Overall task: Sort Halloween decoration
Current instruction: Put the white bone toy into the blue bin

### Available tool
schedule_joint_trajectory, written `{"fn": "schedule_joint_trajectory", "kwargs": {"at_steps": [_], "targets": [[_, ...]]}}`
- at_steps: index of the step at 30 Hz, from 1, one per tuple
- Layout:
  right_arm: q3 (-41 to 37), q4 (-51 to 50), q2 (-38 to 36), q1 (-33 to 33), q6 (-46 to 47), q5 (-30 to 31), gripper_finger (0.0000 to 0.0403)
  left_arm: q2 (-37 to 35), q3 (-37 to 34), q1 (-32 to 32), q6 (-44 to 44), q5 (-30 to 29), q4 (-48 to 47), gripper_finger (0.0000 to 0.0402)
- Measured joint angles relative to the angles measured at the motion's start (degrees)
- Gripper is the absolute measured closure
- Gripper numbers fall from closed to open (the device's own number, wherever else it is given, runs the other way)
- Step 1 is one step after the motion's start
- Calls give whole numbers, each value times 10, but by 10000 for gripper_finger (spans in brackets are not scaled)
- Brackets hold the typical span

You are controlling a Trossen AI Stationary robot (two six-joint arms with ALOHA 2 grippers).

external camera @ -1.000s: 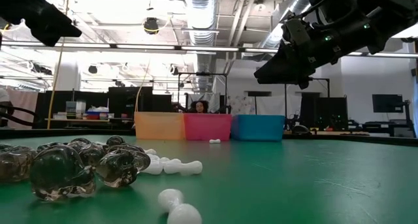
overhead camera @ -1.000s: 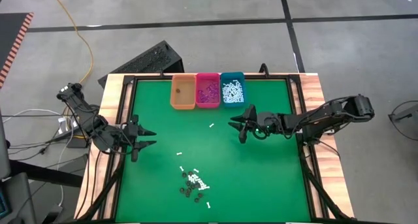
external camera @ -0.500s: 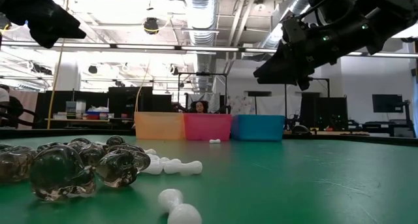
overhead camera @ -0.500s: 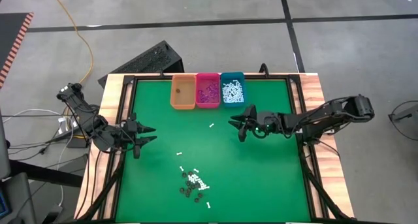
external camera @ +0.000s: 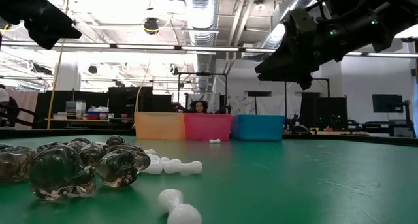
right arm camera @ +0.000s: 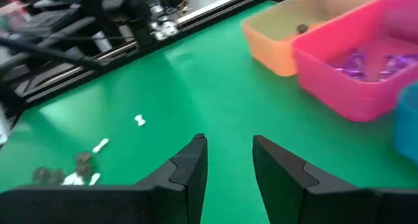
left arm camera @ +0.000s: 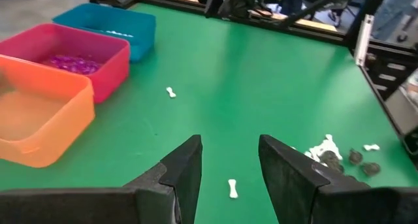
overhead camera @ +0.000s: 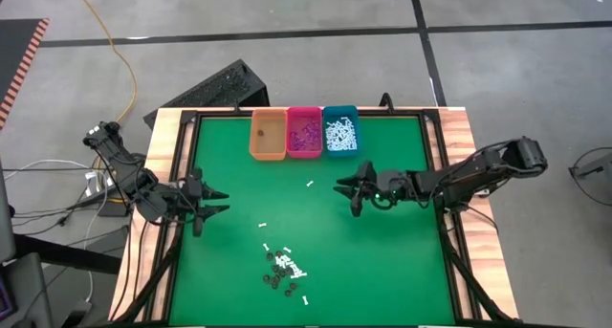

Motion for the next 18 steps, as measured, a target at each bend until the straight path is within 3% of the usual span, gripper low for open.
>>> {"fn": "schedule_joint_trajectory", "kwargs": {"at_steps": [5, 9, 18], "targets": [[0, 10, 40, 16, -15, 5, 251, 0, 0, 0, -1, 32, 0, 260], [4, 43, 121, 7, -21, 7, 251, 0, 0, 0, -1, 46, -1, 260], [132, 72, 291, -32, -134, 8, 212, 0, 0, 0, -1, 47, -2, 260]]}}
